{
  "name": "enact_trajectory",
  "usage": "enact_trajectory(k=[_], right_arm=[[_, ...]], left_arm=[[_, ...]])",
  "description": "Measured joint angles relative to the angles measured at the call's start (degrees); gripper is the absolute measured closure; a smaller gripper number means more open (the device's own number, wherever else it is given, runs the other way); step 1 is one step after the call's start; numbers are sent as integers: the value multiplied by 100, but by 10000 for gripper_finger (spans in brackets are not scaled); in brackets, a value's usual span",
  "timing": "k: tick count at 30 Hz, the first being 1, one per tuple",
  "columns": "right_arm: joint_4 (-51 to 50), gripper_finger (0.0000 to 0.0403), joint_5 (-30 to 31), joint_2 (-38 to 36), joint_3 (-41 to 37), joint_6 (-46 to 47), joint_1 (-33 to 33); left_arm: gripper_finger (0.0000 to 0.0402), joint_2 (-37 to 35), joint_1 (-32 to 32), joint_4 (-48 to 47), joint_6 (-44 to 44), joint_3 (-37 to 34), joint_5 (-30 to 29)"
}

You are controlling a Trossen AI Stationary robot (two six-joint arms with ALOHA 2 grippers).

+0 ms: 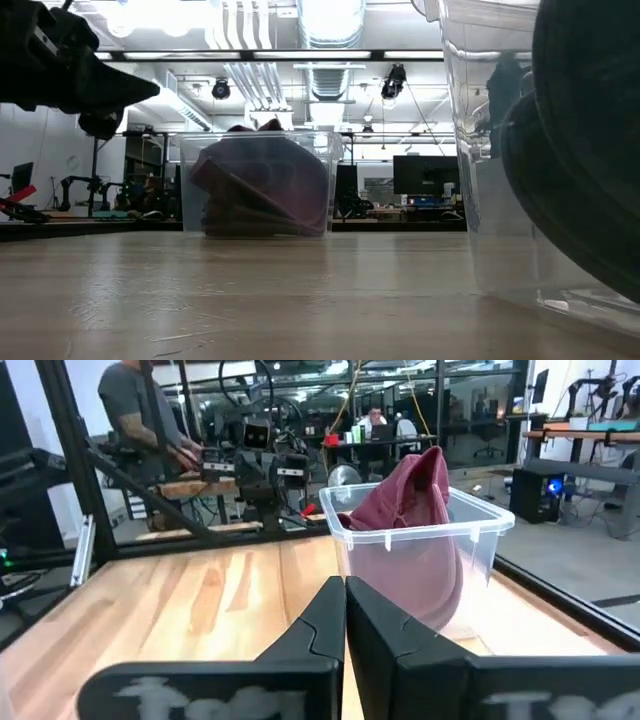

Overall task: Pick and place caps into container
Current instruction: Return to Home Position

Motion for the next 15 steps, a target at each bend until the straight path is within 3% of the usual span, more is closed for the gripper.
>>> enact_trajectory(k=[15], right_arm=[[-1396, 394, -166, -763, -44, 79, 0]], left_arm=[[401, -299, 113, -488, -36, -5, 29]])
